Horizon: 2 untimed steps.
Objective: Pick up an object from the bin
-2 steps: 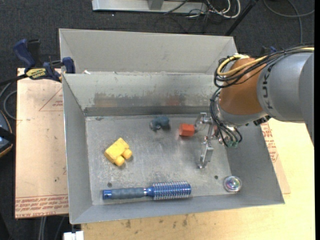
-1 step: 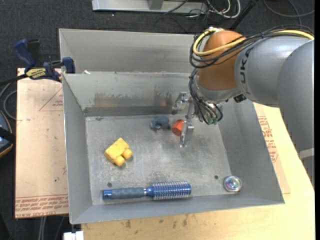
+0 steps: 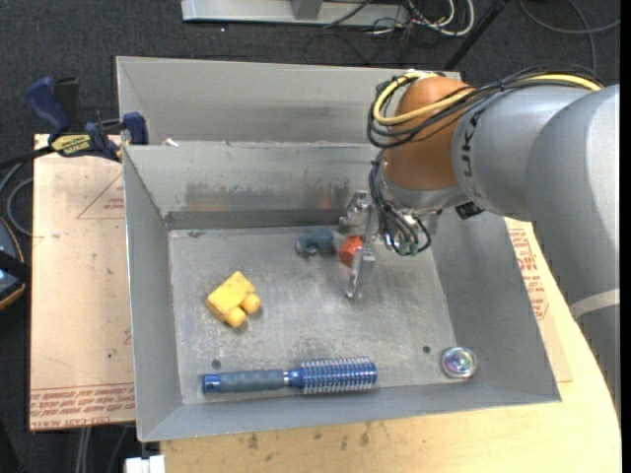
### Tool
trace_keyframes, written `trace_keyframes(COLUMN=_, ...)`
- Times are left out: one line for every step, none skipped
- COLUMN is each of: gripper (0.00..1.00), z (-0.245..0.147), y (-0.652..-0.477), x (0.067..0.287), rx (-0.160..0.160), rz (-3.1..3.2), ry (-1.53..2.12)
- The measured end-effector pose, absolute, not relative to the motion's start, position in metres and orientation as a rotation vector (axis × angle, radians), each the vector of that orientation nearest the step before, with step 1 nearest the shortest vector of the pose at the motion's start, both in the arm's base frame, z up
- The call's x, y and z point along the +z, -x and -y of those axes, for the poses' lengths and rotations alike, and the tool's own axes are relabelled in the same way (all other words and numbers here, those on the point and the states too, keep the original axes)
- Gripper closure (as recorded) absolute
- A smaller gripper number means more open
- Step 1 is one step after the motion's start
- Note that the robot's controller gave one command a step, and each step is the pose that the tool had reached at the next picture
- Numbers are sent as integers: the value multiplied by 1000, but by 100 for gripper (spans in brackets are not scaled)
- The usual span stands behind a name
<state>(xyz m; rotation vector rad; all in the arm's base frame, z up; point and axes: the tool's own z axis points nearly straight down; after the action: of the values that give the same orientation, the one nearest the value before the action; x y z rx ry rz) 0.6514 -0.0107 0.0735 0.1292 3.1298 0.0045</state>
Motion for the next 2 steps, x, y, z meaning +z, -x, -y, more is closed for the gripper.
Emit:
trace_keyframes(gripper=0, z=4, y=-649, x=76, rx=2, rz=-3121, ry=-294)
trace_keyframes(gripper=0, z=-4, y=-654, x=75, rx=-3, rz=-3108, ry=-437)
